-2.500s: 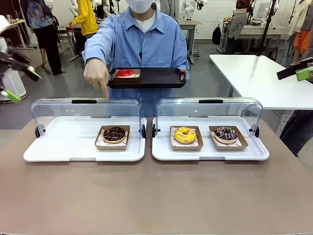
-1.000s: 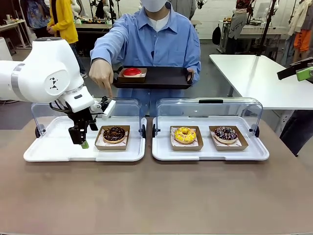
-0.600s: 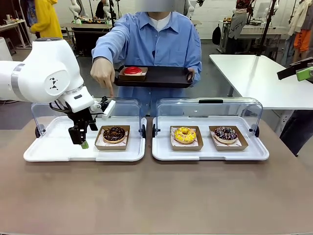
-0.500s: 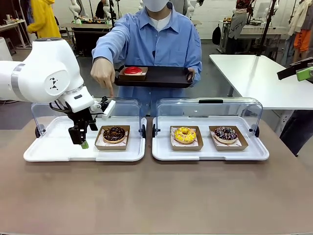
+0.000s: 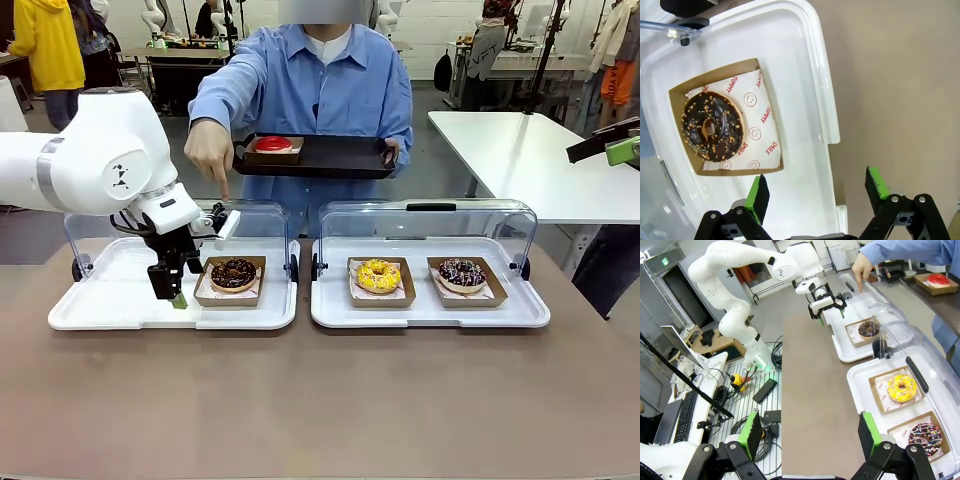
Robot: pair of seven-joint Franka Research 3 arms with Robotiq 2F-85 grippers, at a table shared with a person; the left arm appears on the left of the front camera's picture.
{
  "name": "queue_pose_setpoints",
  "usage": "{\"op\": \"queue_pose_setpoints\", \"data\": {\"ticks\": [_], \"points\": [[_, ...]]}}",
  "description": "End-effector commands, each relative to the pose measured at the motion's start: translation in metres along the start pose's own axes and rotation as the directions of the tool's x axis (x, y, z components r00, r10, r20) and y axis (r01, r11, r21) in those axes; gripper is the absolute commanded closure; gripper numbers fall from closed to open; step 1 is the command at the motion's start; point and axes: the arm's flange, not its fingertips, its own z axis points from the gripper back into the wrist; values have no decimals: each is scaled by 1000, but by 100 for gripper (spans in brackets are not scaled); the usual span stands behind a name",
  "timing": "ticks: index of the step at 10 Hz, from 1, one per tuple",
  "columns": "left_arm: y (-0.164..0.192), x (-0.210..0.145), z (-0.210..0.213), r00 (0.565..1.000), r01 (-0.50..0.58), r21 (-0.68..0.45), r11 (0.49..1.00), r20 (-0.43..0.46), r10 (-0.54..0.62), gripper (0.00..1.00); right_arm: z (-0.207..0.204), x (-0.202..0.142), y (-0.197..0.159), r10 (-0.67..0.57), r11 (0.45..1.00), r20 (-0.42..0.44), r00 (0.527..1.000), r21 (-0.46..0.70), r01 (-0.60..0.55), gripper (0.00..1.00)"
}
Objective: Provide the desired donut to the person.
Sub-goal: Pick up and lift the Paper togo box containing the Donut pointed at by the person.
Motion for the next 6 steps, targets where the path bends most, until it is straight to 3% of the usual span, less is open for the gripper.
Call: {"op": "queue_pose_setpoints", "data": {"ticks": [1, 6], "points": [[11, 11, -7, 999, -49, -15, 999, 22, 49, 0, 0, 1, 1, 9, 1000, 10, 1000, 8, -9, 0], [43, 19, -35, 997, -77, -82, 994, -16, 76, 0, 0, 1, 1, 9, 1000, 10, 1000, 8, -9, 0]]}}
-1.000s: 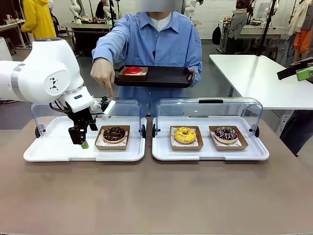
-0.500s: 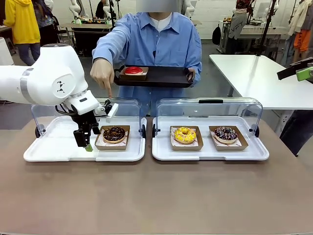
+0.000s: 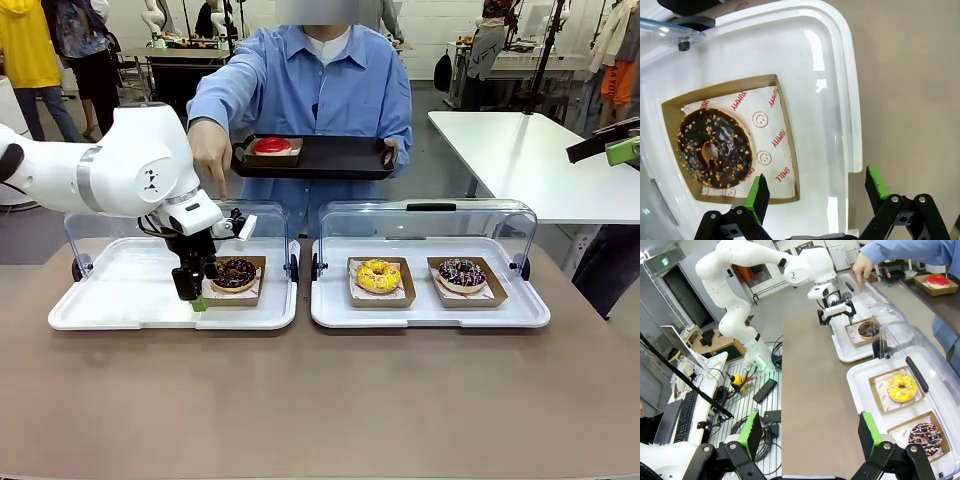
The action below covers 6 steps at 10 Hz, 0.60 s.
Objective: Provide the desired donut to the person.
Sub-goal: Pick up and lift the Paper togo box containing the Donut pointed at by the person.
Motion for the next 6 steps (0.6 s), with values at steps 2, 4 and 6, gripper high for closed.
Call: {"op": "queue_pose_setpoints", "data": {"ticks": [2, 4, 6], "points": [[14, 6, -12, 998, -40, -20, 999, -54, 39, 0, 0, 1, 1, 9, 1000, 10, 1000, 8, -9, 0], [16, 4, -14, 996, -38, -11, 999, -76, 37, 0, 0, 1, 1, 9, 1000, 10, 1000, 8, -9, 0], [12, 1, -20, 995, -49, -2, 999, -83, 49, 0, 0, 1, 1, 9, 1000, 10, 1000, 8, -9, 0]]}}
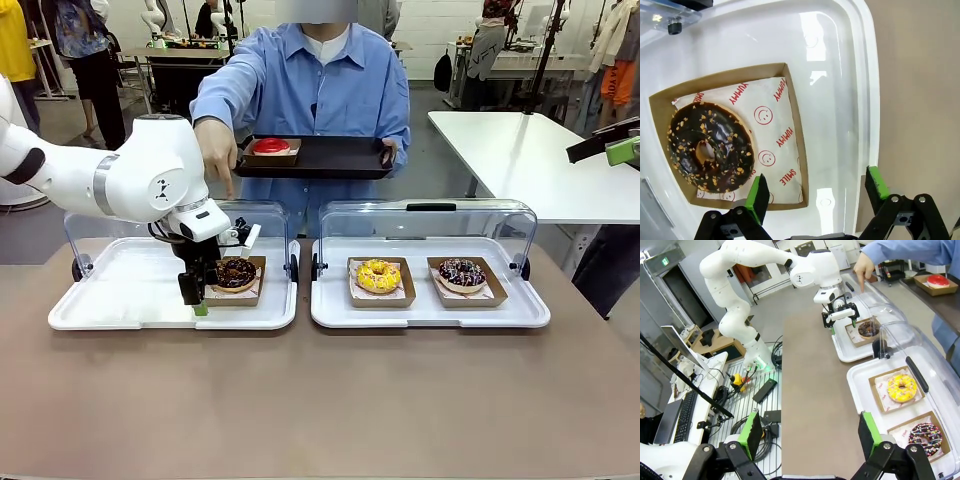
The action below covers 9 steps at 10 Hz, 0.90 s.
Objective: Provide the desired donut to the person.
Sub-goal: Pick up and lift the Paper togo box containing the Donut pointed at by the person.
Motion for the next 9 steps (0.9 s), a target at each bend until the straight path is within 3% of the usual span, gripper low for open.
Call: {"op": "queue_pose_setpoints", "data": {"ticks": [1, 9], "points": [[1, 1, -3, 999, -21, 12, 1000, -39, 22, 0, 0, 1, 1, 9, 1000, 10, 1000, 8, -9, 0], [7, 0, -13, 995, -45, 11, 999, -85, 45, 0, 0, 1, 1, 9, 1000, 10, 1000, 8, -9, 0]]}}
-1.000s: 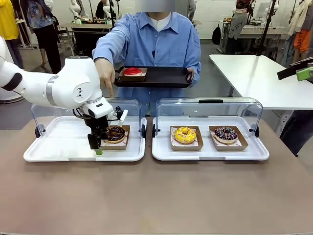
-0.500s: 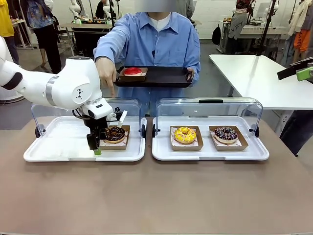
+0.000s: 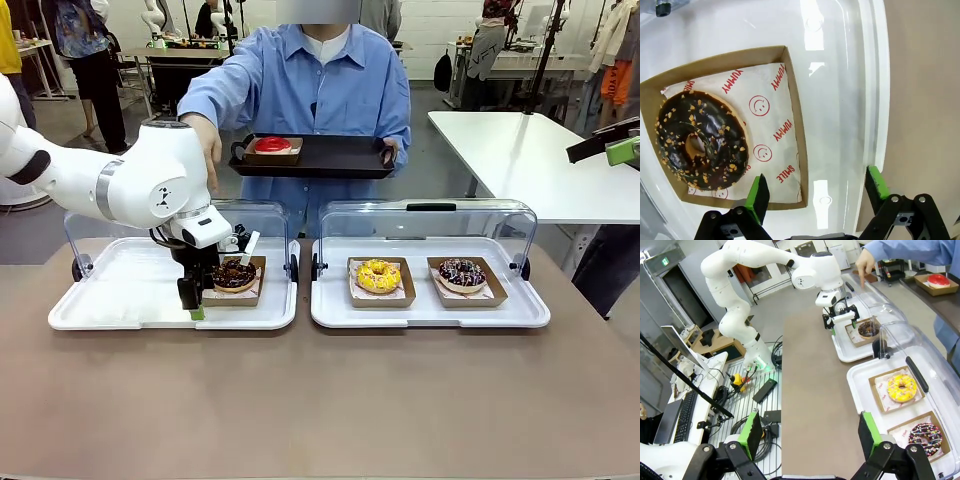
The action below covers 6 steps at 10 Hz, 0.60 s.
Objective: Provide the desired donut to the person.
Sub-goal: Pick up and lift the Paper togo box containing the Donut pointed at by the person.
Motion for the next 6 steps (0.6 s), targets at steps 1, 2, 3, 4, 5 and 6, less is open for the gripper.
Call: {"op": "queue_pose_setpoints", "data": {"ticks": [1, 2, 3, 4, 5, 6], "points": [[7, 3, -3, 999, -24, 7, 1000, -31, 24, 0, 0, 1, 1, 9, 1000, 10, 1000, 8, -9, 0], [8, 2, -6, 999, -31, 7, 999, -22, 31, 0, 0, 1, 1, 9, 1000, 10, 1000, 8, -9, 0], [9, 2, -6, 1000, -28, 14, 1000, -14, 28, 0, 0, 1, 1, 9, 1000, 10, 1000, 8, -9, 0], [11, 1, -5, 1000, -26, 22, 999, -1, 26, 56, 0, 1, 1, 9, 1000, 10, 1000, 8, -9, 0], [11, 0, -4, 1000, -29, 25, 999, 5, 29, 57, 0, 1, 1, 9, 1000, 10, 1000, 8, -9, 0], [9, 0, -4, 999, -31, 26, 999, 9, 31, 100, 0, 1, 1, 9, 1000, 10, 1000, 8, -9, 0]]}}
